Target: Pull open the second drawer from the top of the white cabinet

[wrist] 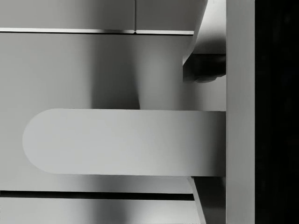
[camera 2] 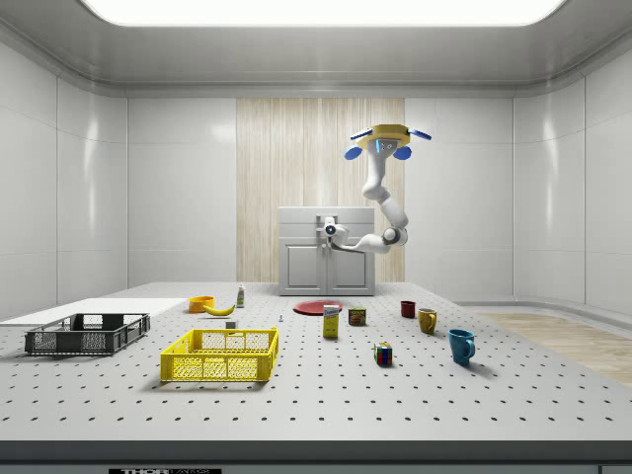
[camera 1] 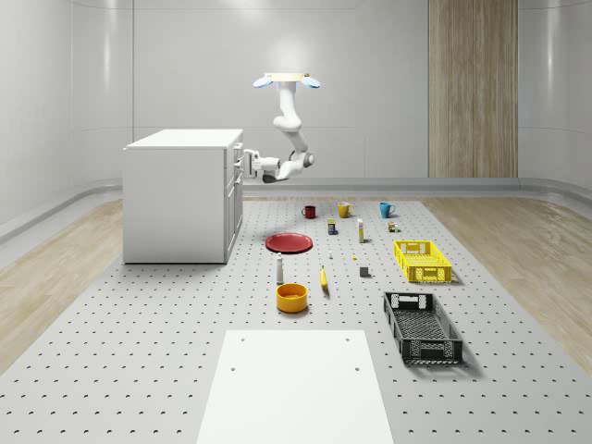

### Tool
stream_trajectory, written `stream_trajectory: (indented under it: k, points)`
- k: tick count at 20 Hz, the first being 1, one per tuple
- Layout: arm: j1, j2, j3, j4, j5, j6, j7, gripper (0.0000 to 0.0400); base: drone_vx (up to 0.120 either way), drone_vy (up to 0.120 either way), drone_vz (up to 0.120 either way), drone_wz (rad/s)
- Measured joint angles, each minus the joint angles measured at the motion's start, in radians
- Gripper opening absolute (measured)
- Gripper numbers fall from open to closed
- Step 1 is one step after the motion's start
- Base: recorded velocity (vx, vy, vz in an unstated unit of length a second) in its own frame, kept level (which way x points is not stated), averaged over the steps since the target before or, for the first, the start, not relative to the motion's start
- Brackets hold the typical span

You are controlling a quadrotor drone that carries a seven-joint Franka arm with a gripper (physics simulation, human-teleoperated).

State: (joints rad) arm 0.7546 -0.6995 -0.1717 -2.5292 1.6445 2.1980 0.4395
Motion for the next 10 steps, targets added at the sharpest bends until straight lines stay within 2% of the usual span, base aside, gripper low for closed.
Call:
stream_trajectory:
  k: [1,2,4,5,6,10]
  points:
    - [0.0,0.006,-0.001,-0.003,0.013,-0.003,-0.029,0.0174,0.0,0.0,0.0,0.0]
    - [-0.005,0.005,0.003,-0.002,0.014,-0.005,-0.021,0.0166,0.0,0.0,0.0,0.0]
    - [-0.025,-0.011,0.019,0.013,-0.045,-0.009,0.103,0.0256,0.0,0.0,0.0,0.0]
    - [-0.03,-0.013,0.019,0.011,-0.052,-0.013,0.107,0.0251,0.0,0.0,0.0,0.0]
    - [-0.035,-0.018,0.021,0.011,-0.064,-0.015,0.13,0.0264,0.0,0.0,0.0,0.0]
    - [-0.05,-0.016,0.022,0.001,-0.047,-0.028,0.081,0.0216,0.0,0.0,0.0,0.0]
